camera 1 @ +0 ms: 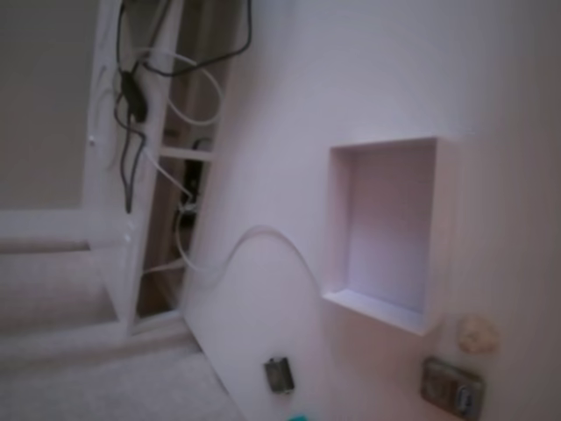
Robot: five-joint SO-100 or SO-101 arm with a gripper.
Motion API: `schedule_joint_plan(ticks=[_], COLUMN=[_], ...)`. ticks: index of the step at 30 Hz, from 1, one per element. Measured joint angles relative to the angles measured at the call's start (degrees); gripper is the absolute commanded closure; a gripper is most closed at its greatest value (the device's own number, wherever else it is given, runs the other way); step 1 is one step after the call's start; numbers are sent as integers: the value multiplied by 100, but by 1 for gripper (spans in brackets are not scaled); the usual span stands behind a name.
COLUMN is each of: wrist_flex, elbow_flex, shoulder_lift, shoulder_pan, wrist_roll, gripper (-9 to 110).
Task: Grasp the green cube and put it in the bin.
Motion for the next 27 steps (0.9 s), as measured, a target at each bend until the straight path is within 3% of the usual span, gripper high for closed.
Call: schedule_joint_plan(ticks=[12,27], wrist_flex=[-1204,-2725], elbow_flex=[1582,2180], shoulder_lift=[-519,-606], shoulder_pan=[554,255], wrist_roll=[-18,-18], gripper=[78,70])
